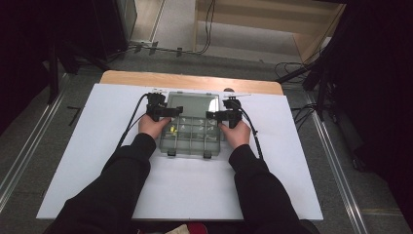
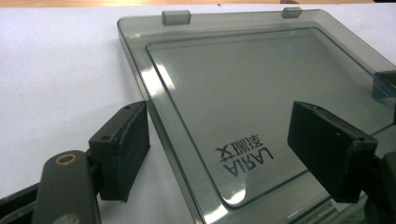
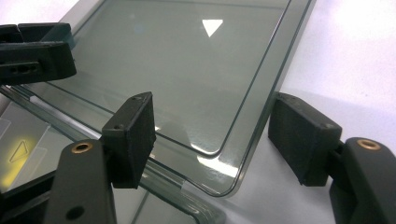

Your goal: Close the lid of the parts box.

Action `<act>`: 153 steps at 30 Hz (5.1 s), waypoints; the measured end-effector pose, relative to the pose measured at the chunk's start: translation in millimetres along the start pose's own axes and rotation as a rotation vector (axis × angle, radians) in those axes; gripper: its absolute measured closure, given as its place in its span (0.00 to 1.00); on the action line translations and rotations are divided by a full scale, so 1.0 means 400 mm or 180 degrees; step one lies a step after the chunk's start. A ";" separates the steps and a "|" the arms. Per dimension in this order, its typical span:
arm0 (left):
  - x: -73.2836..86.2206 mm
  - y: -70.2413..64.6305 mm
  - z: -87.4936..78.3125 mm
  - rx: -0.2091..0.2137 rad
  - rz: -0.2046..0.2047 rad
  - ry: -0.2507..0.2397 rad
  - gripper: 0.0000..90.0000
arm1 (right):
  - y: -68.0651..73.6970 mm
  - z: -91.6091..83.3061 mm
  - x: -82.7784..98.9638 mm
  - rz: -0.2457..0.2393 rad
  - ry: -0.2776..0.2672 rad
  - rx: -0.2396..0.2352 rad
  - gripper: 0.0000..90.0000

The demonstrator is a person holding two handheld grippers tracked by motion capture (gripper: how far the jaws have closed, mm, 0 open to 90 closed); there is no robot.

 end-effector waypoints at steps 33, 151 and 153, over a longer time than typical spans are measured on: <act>-0.034 -0.008 -0.059 0.0172 -0.0141 -0.0054 0.43 | 0.003 -0.045 -0.053 -0.0259 -0.0188 0.0029 0.44; -0.012 -0.149 -0.353 0.0603 0.0404 0.0483 0.97 | 0.074 -0.200 0.010 -0.0907 -0.0464 -0.0310 0.43; -0.012 -0.149 -0.354 0.0620 0.0392 0.0489 0.97 | 0.075 -0.206 0.014 -0.0922 -0.0415 -0.0327 0.42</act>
Point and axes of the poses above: each handheld gripper's, and its own axes: z roughly forward along the jaws, x roughly out of its underside, y roughly to its left, the point moved 7 cm from there along z, roughly forward along the jaws, and after that the axes turned 7 degrees about -z, right-handed, at the moved point
